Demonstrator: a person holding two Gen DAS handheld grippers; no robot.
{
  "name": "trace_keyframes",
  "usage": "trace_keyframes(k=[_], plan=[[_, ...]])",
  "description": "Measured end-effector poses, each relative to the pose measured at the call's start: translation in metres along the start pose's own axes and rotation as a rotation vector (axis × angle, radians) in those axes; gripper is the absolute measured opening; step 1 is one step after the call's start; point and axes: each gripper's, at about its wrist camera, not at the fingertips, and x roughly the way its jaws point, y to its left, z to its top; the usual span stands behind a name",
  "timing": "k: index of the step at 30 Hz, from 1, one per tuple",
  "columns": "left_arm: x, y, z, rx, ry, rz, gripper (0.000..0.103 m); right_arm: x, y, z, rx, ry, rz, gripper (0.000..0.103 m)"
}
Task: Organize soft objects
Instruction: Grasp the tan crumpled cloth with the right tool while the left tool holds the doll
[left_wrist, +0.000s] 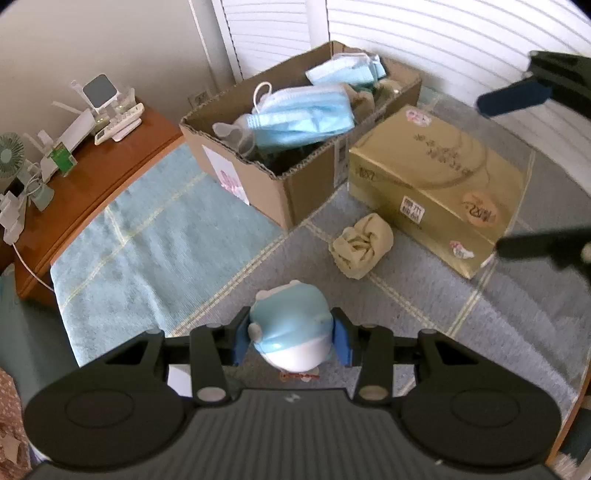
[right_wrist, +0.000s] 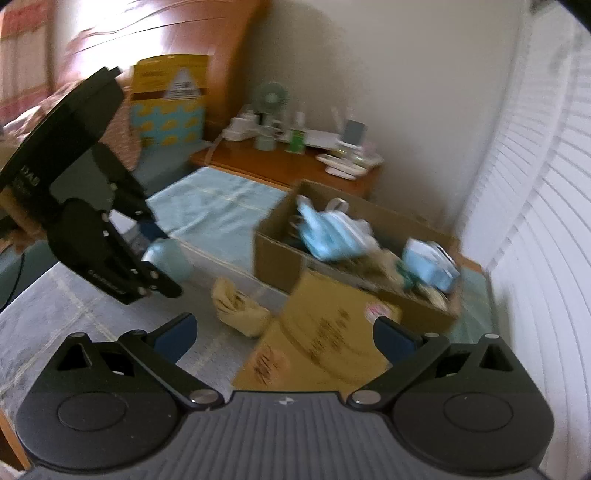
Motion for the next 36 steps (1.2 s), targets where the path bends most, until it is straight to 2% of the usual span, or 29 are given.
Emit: trace_keyframes(k=[2, 6, 9, 12, 18, 26, 30, 36], plan=[[-0.003, 0.001, 0.000, -0.004, -0.013, 0.008, 0.044, 0.007, 0.008, 0.005, -0.077, 0.010, 0.013, 0.100], [-0.006, 0.005, -0.002, -0.020, -0.033, 0.007, 0.044, 0.023, 0.020, 0.013, -0.213, 0.049, 0.045, 0.090], [-0.009, 0.008, -0.004, -0.034, -0.047, 0.004, 0.044, 0.035, 0.025, 0.022, -0.298, 0.076, 0.067, 0.087], [-0.009, 0.010, -0.005, -0.047, -0.054, 0.002, 0.044, 0.046, 0.029, 0.030, -0.361, 0.102, 0.111, 0.086], [-0.008, 0.013, -0.007, -0.064, -0.058, -0.002, 0.044, 0.075, 0.040, 0.034, -0.472, 0.193, 0.167, 0.077], [-0.006, 0.017, -0.007, -0.076, -0.068, -0.008, 0.044, 0.107, 0.039, 0.029, -0.498, 0.292, 0.202, 0.062], [-0.004, 0.019, -0.006, -0.081, -0.067, -0.015, 0.044, 0.111, 0.036, 0.030, -0.479, 0.304, 0.219, 0.059], [-0.002, 0.020, -0.007, -0.086, -0.065, -0.026, 0.044, 0.114, 0.031, 0.033, -0.464, 0.314, 0.222, 0.042]])
